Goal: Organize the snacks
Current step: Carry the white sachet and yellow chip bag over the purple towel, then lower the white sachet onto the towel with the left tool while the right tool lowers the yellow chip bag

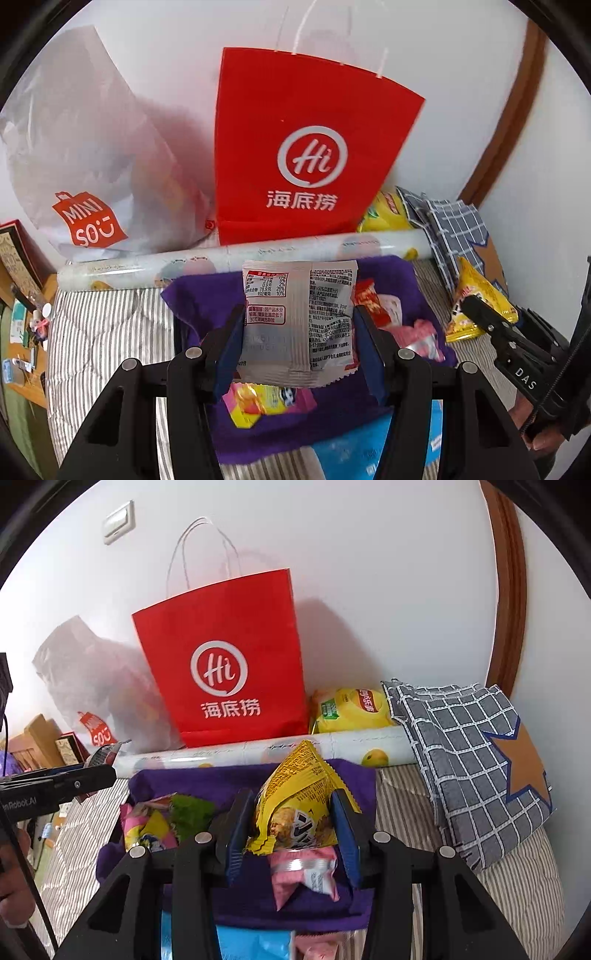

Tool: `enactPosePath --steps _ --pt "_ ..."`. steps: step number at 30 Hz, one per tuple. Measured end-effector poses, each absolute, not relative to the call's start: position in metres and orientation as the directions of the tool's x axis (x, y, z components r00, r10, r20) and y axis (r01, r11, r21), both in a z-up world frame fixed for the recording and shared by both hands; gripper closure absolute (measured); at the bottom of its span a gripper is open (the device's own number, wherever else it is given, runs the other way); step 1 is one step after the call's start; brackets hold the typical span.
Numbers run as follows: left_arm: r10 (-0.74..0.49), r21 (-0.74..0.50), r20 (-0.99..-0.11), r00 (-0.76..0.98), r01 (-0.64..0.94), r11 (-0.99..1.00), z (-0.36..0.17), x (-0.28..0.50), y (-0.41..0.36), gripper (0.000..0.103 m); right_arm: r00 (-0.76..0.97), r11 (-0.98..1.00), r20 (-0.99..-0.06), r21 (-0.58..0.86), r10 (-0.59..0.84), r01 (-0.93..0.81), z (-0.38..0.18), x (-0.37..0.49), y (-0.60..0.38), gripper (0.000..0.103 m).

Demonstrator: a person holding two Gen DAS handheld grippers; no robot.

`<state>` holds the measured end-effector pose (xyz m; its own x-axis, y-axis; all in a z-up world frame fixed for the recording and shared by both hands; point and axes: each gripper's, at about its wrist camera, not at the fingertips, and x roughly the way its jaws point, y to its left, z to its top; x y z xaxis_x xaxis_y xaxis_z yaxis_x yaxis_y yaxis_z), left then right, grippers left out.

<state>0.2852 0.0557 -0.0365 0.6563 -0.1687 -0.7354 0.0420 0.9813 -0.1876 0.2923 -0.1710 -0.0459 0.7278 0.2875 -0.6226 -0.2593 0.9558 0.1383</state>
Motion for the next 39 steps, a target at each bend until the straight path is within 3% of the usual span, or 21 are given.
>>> enactPosePath --steps 8,19,39 --pt "-0.165 -0.196 -0.746 0.646 0.023 0.98 -0.046 0.315 0.058 0.046 0.698 0.94 -0.631 0.194 0.338 -0.28 -0.055 0.318 -0.162 0.062" --pt "-0.181 -0.202 -0.794 0.58 0.028 0.979 -0.083 0.332 0.065 0.048 0.652 0.94 -0.684 0.163 0.326 -0.3 -0.1 0.342 -0.144 0.062" --pt "-0.219 -0.215 -0.776 0.592 0.077 0.973 -0.07 0.327 0.064 0.052 0.616 0.948 -0.726 0.168 0.306 -0.272 -0.116 0.348 -0.144 0.06"
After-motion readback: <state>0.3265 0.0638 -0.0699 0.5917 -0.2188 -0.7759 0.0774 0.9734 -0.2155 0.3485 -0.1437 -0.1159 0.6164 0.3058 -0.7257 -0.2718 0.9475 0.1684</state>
